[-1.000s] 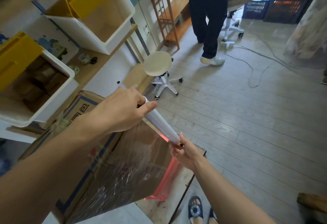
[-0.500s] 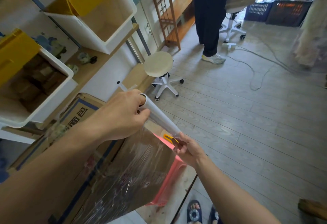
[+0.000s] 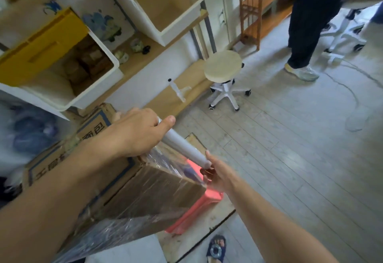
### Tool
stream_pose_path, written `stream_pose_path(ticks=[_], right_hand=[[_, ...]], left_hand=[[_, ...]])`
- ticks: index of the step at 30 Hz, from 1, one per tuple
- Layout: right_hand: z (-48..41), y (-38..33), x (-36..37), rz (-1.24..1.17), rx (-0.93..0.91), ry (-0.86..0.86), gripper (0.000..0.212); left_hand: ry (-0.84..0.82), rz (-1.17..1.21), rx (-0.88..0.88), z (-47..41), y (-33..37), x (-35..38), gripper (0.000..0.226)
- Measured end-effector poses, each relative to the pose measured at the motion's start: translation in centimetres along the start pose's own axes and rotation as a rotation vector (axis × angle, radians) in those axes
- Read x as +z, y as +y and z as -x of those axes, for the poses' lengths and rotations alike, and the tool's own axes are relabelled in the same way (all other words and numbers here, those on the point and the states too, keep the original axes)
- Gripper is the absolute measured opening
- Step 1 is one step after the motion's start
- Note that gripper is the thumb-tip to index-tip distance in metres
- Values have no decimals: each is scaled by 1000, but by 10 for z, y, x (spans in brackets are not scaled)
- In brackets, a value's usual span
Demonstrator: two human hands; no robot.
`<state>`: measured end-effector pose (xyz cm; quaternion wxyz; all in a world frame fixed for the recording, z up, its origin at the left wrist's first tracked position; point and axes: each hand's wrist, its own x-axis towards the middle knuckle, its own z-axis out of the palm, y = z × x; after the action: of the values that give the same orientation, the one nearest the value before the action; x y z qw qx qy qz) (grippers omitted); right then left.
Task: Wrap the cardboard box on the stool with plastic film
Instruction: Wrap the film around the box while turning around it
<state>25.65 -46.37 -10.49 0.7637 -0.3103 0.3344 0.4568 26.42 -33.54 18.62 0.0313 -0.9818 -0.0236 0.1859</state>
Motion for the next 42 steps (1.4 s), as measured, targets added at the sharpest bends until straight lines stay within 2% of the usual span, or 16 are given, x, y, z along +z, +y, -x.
stream_pose_path(ticks=[5, 9, 13, 19, 22, 27, 30, 33, 37, 42], right_hand=[[-7, -24, 5, 49, 71, -51, 15], [-23, -43, 17, 94, 137, -80, 23], [-39, -58, 35, 192, 167, -67, 34], [-69, -76, 66, 329, 198, -76, 26], [-83, -84, 81, 393, 214, -90, 20], [-110, -101, 97, 506, 258, -70, 37], [-130, -114, 105, 586, 314, -119, 47], [-143, -123, 121, 686, 430, -152, 46], [-159, -122, 137, 775, 578, -167, 35], [-166, -123, 145, 791, 679, -154, 20]], left_hand=[[-116, -52, -223, -14, -4, -9, 66], [-161, 30, -325, -26, -10, -14, 65], [-176, 49, -360, -35, -18, -19, 65], [-257, 45, -365, -53, -41, -31, 60], [-356, -36, -298, -64, -49, -36, 58], [-647, -135, -210, -88, -65, -53, 78], [-743, -118, -218, -101, -82, -61, 98], [-753, -73, -247, -109, -97, -60, 103], [-767, 120, -340, -106, -111, -51, 91], [-679, 349, -512, -101, -115, -50, 115]])
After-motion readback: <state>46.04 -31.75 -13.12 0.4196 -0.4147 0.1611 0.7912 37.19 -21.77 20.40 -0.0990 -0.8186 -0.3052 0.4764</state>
